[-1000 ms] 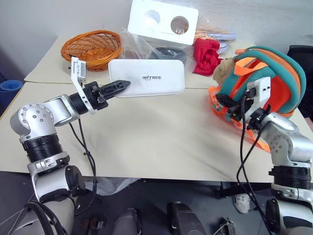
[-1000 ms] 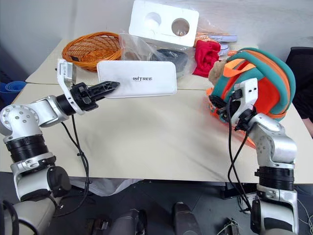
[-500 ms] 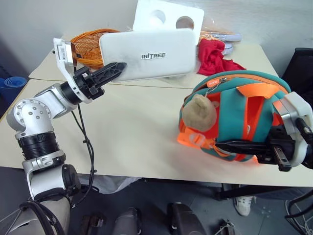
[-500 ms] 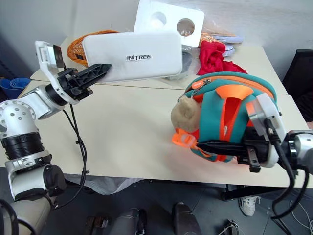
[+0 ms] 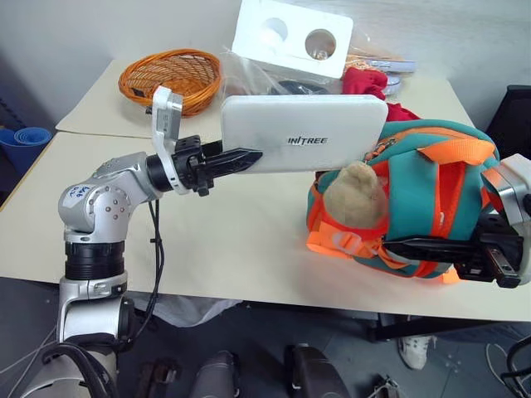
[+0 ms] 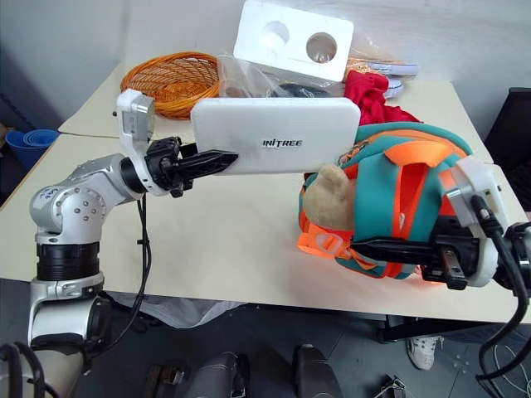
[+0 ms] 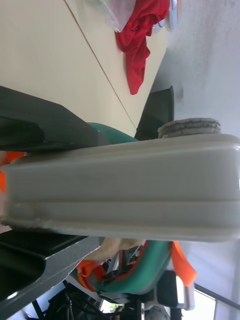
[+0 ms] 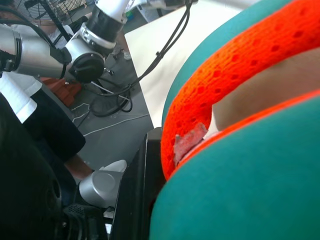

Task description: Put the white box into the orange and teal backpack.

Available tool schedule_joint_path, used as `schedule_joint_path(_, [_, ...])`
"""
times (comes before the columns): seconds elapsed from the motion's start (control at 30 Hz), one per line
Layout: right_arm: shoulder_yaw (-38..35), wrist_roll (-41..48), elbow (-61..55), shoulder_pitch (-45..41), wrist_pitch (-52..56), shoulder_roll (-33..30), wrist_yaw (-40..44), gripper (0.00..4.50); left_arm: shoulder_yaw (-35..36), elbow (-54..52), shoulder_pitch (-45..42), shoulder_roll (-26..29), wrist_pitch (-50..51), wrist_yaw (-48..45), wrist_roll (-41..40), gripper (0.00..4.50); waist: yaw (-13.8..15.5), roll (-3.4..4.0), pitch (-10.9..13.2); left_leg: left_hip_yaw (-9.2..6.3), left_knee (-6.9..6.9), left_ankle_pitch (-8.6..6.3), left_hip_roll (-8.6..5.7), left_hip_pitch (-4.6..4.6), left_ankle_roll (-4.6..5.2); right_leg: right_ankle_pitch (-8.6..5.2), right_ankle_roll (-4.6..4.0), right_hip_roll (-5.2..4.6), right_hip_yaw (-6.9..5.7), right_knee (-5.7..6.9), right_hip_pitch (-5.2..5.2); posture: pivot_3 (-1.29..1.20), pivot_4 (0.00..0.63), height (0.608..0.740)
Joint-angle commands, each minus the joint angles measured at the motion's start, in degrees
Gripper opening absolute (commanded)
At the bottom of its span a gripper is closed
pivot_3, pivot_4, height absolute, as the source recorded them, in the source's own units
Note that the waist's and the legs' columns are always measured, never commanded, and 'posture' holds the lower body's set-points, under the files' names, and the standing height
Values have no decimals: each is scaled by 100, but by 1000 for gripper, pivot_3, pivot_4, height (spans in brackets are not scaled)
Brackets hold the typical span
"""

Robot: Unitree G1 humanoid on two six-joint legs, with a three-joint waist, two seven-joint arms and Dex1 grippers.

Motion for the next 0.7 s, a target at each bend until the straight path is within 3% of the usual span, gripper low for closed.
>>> schedule_joint_path(0.03, [-516,364,-142,124,23,-128,107,19,27,-44,-137,270,-147,-398,-68,1386,-1,0,0,-1,0,0,0,-1,0,0,0,0,-1,-1,0,0,150,740])
schedule_joint_path(0.3, [-520,464,77,22,-70,-249,-35,19,-1157,349,-208,893,-1417,-1744,1136,1386,-13,0,0,-2,-3,0,0,12,-1,0,-1,1,-3,-3,10,0,150,740])
schedule_joint_path(0.5, [-45,205,55,-272,-342,-92,-204,19,-2044,1301,-986,94,-2825,-1965,2226,1386,96,0,0,-13,2,-5,-4,-9,16,2,3,-9,-13,-27,10,0,150,740])
schedule_joint_path(0.7, [-11,99,65,-262,-461,-60,-284,19,-2013,2506,-1621,-111,-3670,-2188,2692,1386,115,1,0,1,28,-10,2,-87,18,4,7,3,-4,-10,-67,0,150,740])
